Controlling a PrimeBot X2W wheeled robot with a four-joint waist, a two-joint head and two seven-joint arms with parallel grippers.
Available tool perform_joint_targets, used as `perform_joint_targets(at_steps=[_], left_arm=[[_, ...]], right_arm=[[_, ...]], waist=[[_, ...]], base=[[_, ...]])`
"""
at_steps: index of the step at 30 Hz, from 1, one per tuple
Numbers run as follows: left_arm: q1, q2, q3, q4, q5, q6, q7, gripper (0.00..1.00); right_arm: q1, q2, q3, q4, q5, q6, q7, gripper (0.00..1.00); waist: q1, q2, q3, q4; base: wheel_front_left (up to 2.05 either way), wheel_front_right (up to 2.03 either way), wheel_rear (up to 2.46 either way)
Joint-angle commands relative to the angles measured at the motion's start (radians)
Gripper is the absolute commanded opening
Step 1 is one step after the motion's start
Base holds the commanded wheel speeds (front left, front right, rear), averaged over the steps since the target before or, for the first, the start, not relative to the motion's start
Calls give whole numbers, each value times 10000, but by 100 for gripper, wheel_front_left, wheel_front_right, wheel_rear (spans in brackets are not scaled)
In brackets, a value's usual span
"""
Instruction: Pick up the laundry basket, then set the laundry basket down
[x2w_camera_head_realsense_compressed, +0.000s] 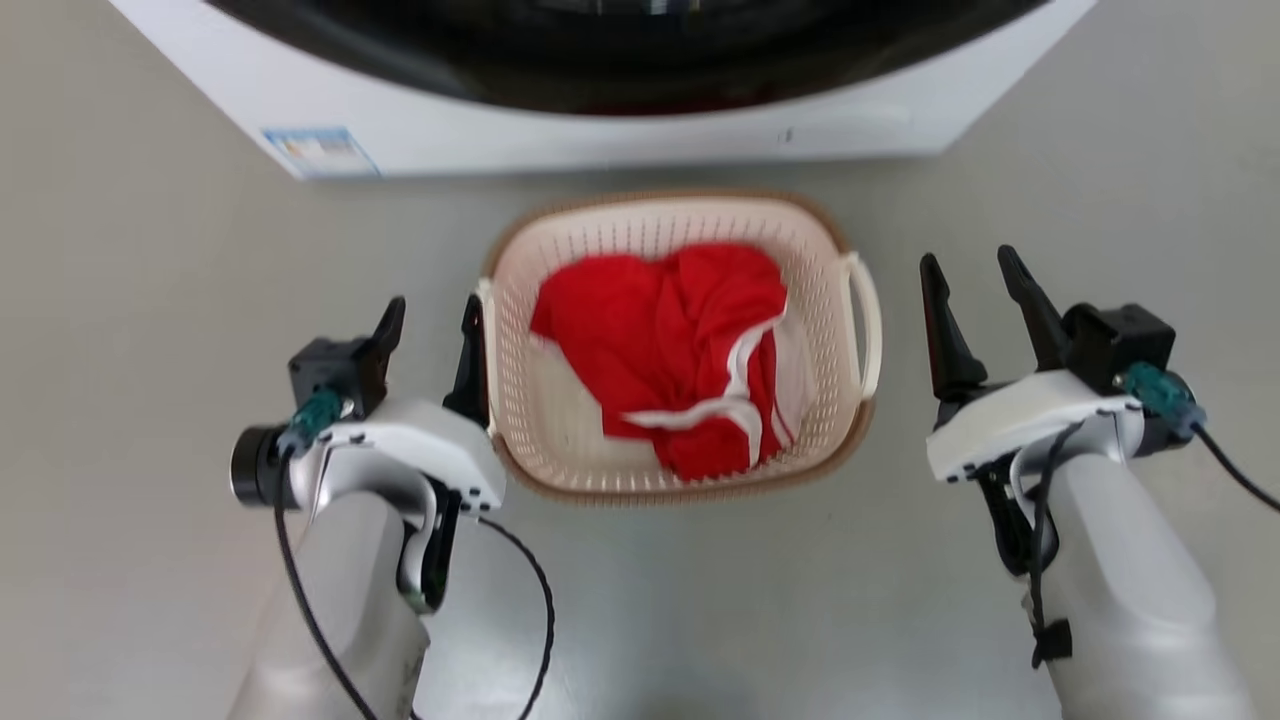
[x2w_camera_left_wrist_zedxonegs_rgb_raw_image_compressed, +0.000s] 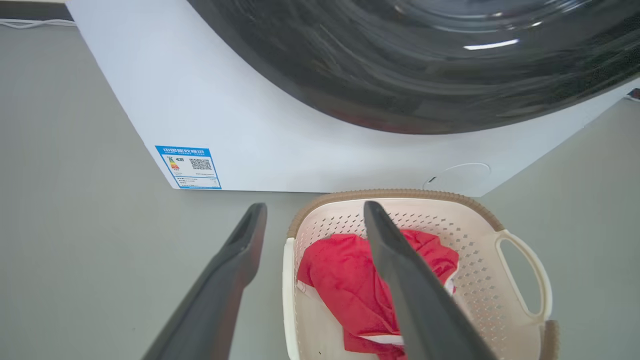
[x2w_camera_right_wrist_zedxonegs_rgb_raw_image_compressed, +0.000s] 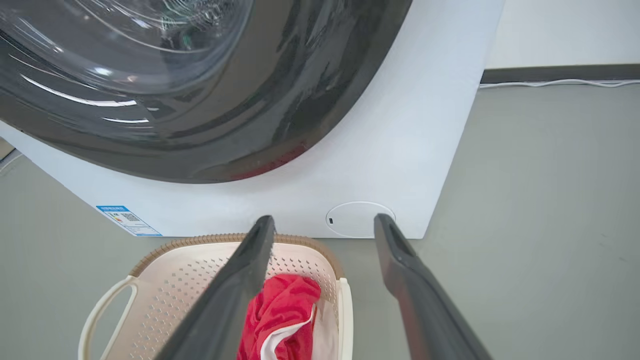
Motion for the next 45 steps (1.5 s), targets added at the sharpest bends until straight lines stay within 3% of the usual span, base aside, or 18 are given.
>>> perform_joint_targets(at_steps=[1,16,33,34,45], left_arm=[[643,183,385,-438,-160,-68,-63,100],[3204,183,1341,-1633,-387,-56,-63,100],[4828,183,1673,-2465,-687,220,-63,100],[5055,64,1386,-2183,-717,140,5,0],[5162,29,1502,-1947,-1444,19,262,0]], right_arm=[[576,103,160,-507,-162,46,-133,100],[2699,103,76,-1345,-715,46,-133,100],[4054,103,-66,-1486,-702,46,-134,100],[4229,92,-297,-1221,-608,0,-22,0],[4386,122,-409,-1043,274,1,283,0]], waist=[[0,0,-1163,39],[0,0,-3944,154],[0,0,-5446,272],[0,0,-5442,266],[22,0,-5476,276]], base=[[0,0,0],[0,0,0],[0,0,0],[0,0,0],[0,0,0]])
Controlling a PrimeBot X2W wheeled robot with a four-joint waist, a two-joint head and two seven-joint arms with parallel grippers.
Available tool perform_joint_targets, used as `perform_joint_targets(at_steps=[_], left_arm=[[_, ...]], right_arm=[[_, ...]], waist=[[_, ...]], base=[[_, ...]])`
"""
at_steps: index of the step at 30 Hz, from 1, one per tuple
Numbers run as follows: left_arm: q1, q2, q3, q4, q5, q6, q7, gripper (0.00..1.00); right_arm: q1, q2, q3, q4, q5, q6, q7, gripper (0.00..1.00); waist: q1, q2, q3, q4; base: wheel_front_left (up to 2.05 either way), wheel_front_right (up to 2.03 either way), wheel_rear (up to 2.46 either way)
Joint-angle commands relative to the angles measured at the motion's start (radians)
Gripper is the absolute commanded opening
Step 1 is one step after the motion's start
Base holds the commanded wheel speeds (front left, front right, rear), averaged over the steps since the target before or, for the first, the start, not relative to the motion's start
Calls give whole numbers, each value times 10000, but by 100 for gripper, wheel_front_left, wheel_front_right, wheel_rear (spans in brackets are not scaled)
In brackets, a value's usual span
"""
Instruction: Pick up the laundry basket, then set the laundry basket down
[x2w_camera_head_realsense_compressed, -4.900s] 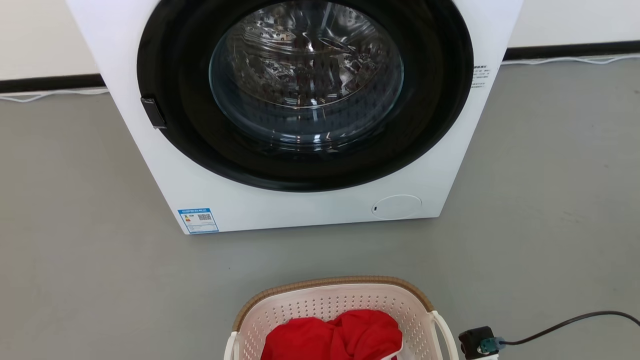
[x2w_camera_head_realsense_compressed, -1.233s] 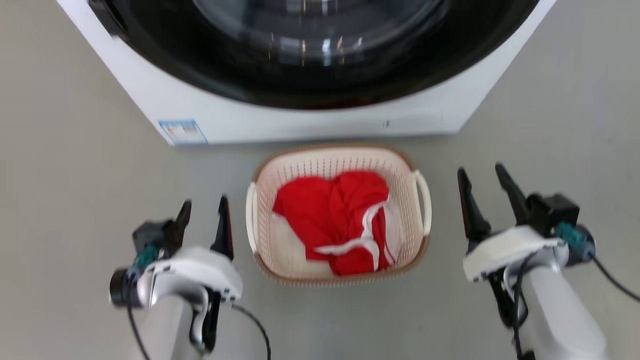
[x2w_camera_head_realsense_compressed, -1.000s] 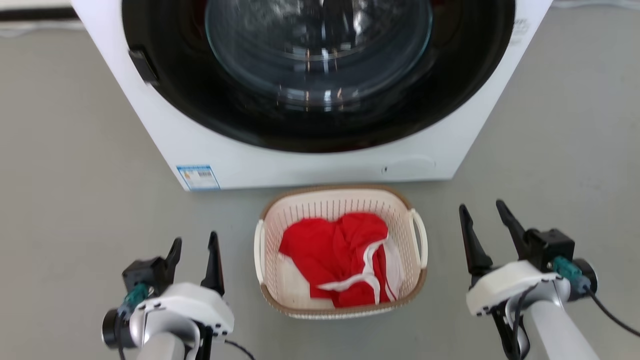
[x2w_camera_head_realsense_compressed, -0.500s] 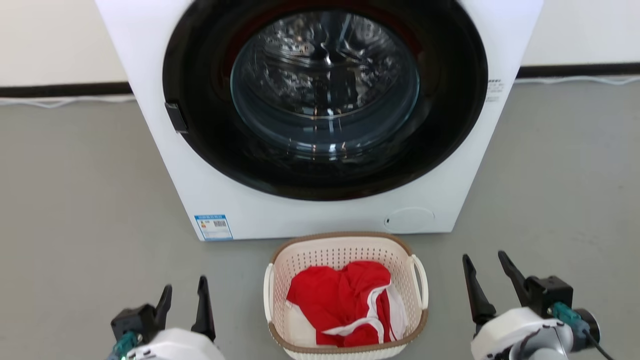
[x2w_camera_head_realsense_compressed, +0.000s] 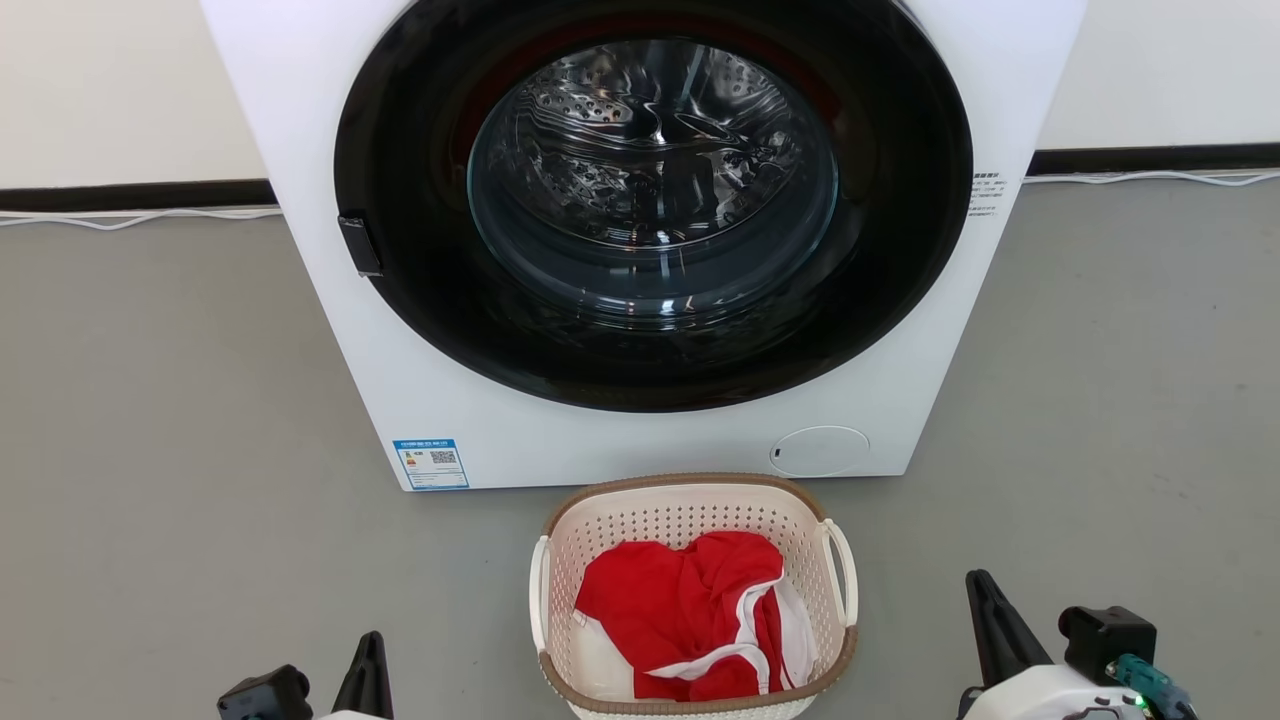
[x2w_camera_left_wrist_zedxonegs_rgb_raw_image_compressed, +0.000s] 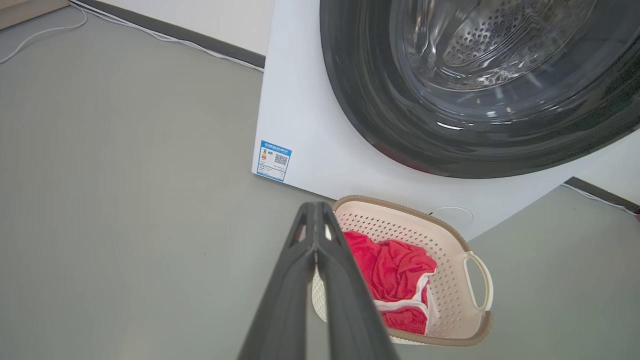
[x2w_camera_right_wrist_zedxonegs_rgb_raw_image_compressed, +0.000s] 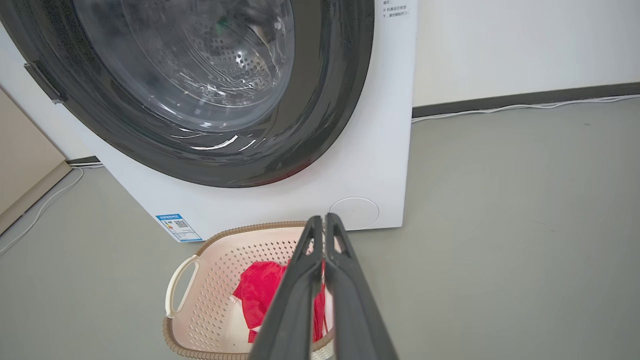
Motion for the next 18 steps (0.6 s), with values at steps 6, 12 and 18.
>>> perform_joint_targets(at_steps=[6,12,18], left_arm=[[-339,56,139,-399,-766,-140,166,0],[-369,64,200,-523,-1375,-228,332,0],[-403,72,269,-640,-1982,-315,506,0]], right_arm=[[-313,-37,-65,-490,897,7,200,0],[-287,-38,-82,-667,1641,9,351,0],[-273,-39,-114,-829,2381,12,517,0]], waist=[[-2,-1,25,6],[-3,-1,27,12],[-3,-1,29,18]], base=[[0,0,0],[0,0,0],[0,0,0]])
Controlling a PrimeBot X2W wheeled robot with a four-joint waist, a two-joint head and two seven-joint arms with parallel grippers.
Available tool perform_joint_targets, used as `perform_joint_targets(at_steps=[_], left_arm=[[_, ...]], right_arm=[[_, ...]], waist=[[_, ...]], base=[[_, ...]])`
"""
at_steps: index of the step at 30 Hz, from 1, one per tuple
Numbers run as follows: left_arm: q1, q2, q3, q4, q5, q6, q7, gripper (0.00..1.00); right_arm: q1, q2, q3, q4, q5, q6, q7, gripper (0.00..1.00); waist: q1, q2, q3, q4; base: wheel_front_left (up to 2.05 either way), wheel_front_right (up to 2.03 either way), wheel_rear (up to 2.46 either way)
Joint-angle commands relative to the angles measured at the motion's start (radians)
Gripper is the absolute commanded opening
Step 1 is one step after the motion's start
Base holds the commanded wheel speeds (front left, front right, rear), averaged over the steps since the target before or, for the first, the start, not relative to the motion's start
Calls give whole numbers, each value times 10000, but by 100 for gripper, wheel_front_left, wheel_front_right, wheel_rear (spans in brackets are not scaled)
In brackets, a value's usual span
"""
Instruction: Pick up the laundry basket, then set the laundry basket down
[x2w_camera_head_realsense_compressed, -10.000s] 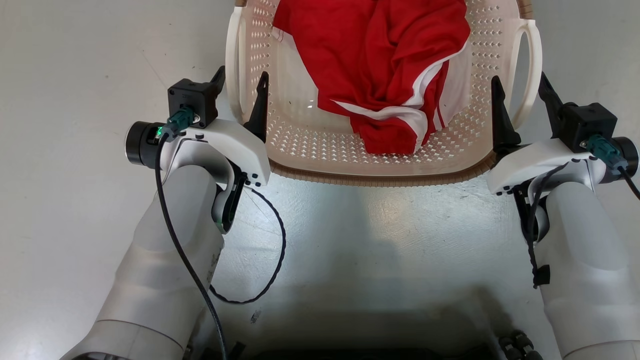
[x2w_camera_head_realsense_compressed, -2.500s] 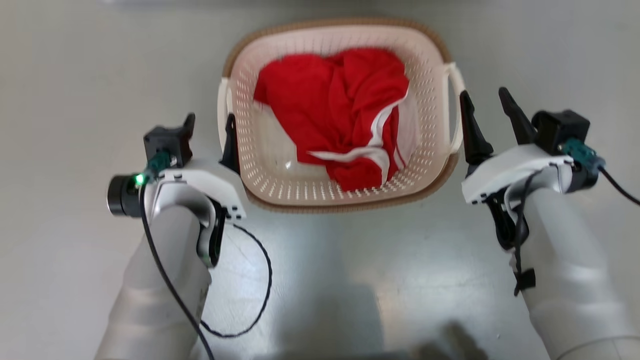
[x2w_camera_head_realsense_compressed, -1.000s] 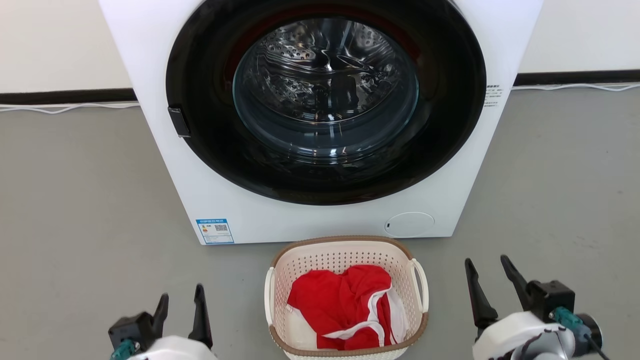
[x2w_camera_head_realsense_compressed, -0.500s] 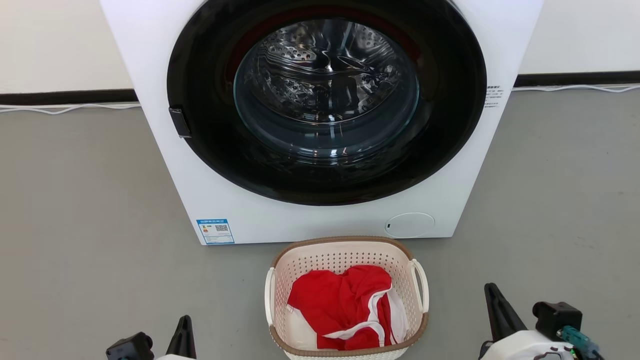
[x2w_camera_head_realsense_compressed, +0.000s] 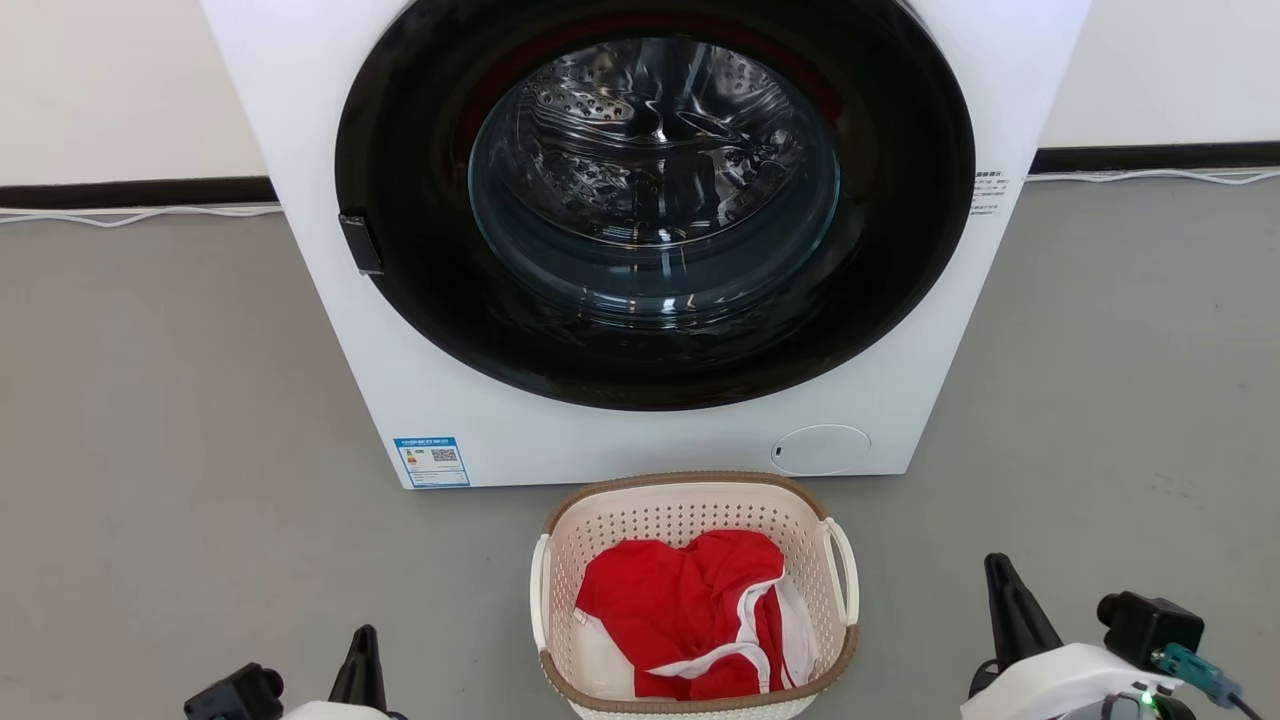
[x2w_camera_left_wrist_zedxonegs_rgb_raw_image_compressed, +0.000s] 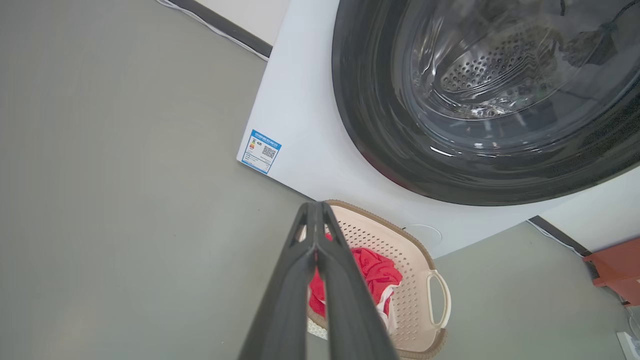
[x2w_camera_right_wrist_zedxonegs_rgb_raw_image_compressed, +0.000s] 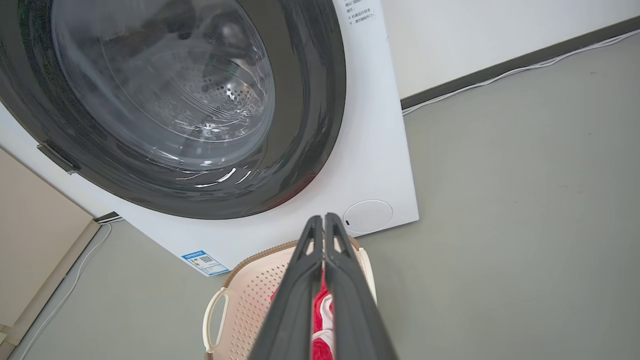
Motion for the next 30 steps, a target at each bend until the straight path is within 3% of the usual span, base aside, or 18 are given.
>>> perform_joint_targets(at_steps=[1,30], left_arm=[[-406,65,128,-328,-277,-112,73,0],[-585,103,475,-879,-3206,-536,926,0]], right_arm=[[-273,-41,-13,-324,322,12,58,0],[-232,-45,-206,-1071,3886,23,896,0]], waist=[[-1,-1,0,2],[-1,-1,5,32]], base=[[0,0,0],[0,0,0]])
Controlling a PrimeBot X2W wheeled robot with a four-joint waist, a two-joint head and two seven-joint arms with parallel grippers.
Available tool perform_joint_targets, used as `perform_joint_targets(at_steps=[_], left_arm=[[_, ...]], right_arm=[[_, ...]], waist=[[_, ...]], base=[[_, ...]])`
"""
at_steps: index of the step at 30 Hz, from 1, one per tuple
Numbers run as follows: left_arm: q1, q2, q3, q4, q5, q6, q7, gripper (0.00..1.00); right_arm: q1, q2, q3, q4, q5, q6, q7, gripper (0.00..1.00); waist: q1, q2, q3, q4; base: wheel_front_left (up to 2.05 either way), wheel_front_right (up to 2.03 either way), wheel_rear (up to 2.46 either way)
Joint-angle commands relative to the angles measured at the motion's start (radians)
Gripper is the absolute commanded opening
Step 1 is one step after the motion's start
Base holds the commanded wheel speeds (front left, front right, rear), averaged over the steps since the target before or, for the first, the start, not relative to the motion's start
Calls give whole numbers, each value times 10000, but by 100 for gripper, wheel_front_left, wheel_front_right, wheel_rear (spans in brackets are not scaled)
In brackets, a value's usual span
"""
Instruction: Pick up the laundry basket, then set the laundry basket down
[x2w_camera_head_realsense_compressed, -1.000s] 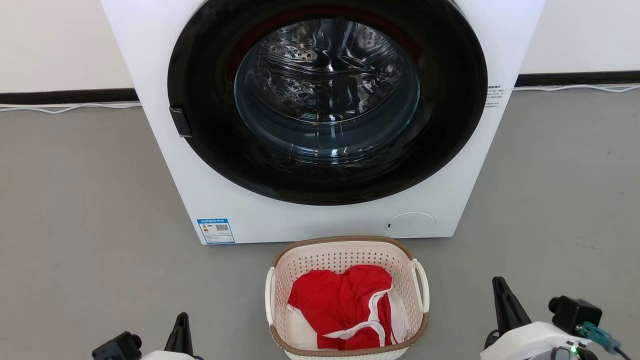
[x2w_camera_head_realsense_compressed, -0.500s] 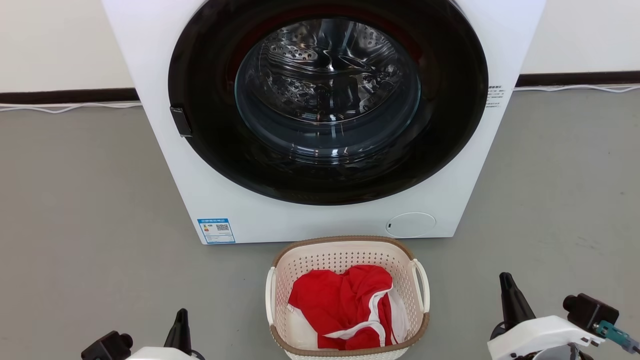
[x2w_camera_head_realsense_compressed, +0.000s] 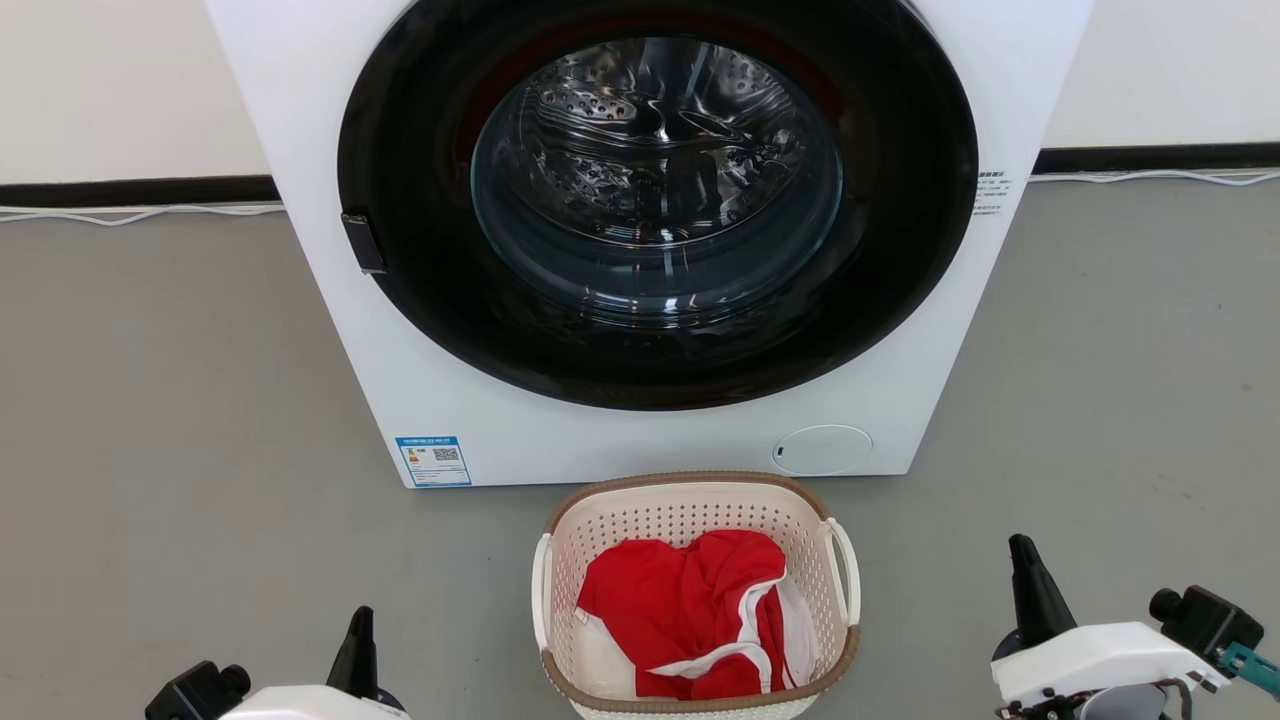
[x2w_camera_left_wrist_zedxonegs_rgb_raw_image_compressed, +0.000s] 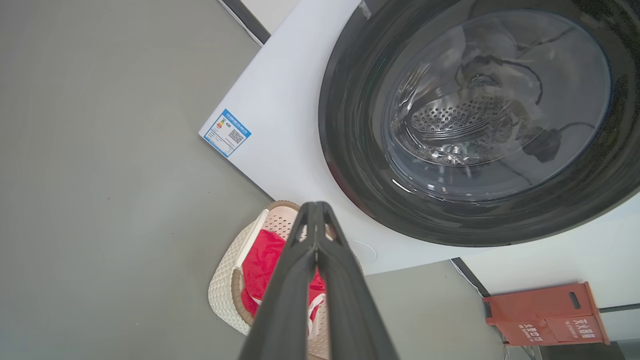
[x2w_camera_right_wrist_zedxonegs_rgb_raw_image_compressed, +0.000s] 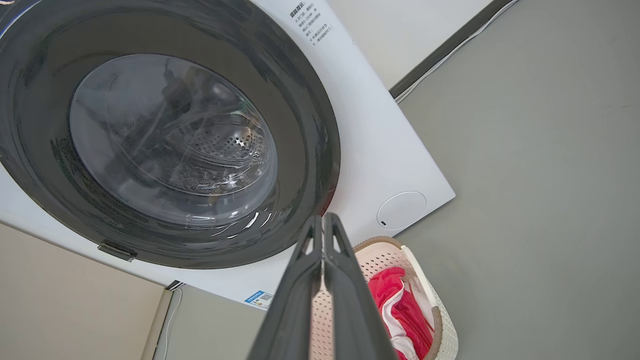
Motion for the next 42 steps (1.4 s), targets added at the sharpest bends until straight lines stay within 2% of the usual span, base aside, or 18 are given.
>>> perform_joint_targets(at_steps=[1,42], left_arm=[[-534,95,190,-335,-294,-108,64,0],[-783,147,670,-1093,-4337,-694,1242,0]], right_arm=[[-235,-45,29,-373,369,45,105,0],[-182,-52,-241,-1401,5286,60,1263,0]], waist=[[0,-1,0,2],[-1,-1,8,43]], base=[[0,0,0],[0,0,0]])
